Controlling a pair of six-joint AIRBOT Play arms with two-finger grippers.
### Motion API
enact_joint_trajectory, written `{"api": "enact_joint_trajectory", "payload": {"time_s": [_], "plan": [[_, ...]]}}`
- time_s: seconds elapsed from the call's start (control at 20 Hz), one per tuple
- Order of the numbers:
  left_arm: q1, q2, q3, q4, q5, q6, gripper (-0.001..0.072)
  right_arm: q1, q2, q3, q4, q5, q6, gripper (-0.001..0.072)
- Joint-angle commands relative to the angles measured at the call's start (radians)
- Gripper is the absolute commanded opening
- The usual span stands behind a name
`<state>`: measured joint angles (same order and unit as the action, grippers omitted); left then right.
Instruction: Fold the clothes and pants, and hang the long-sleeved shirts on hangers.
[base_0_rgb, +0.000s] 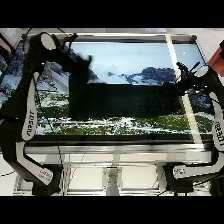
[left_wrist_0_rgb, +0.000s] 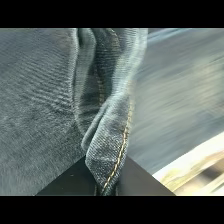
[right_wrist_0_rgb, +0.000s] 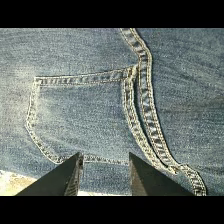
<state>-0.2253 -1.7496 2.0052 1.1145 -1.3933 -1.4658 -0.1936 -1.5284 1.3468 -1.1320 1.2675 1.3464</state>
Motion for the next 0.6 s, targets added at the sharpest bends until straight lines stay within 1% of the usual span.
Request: {"api": "enact_joint_trajectory", "payload": {"time_s": [0.0,0.15,0.2,0.3,0.4,0.45,0.5,0.55], "plan": [[-0.049,-0.010,0.001,-0.136,0.148,0.006,0.0023,0.001,-0.001,0.000,-0.001,0.023,-0.006,0.0341],[-0.051,-0.052,0.000,-0.144,0.130,-0.002,0.0025,0.001,-0.001,0.000,-0.001,0.026,-0.006,0.0341],[-0.052,-0.069,0.000,-0.176,0.122,-0.001,0.0030,0.001,-0.001,0.000,-0.001,0.026,-0.006,0.0341],[-0.053,-0.112,0.000,-0.312,0.116,0.001,0.0030,0.001,-0.001,0.000,-0.002,0.026,-0.006,0.0341],[-0.062,-0.148,0.000,-0.418,0.112,0.026,0.0033,0.001,-0.001,0.000,-0.002,0.026,-0.006,0.0341],[-0.069,-0.163,0.000,-0.434,0.106,0.027,0.0087,0.001,-0.001,0.000,-0.002,0.026,-0.006,0.0341],[-0.075,-0.175,0.000,-0.435,0.091,0.034,0.0276,0.001,-0.001,0.000,-0.002,0.026,-0.006,0.0341],[-0.079,-0.185,0.000,-0.435,0.071,0.034,0.0432,0.001,-0.001,0.000,-0.002,0.027,-0.006,0.0341]]}}
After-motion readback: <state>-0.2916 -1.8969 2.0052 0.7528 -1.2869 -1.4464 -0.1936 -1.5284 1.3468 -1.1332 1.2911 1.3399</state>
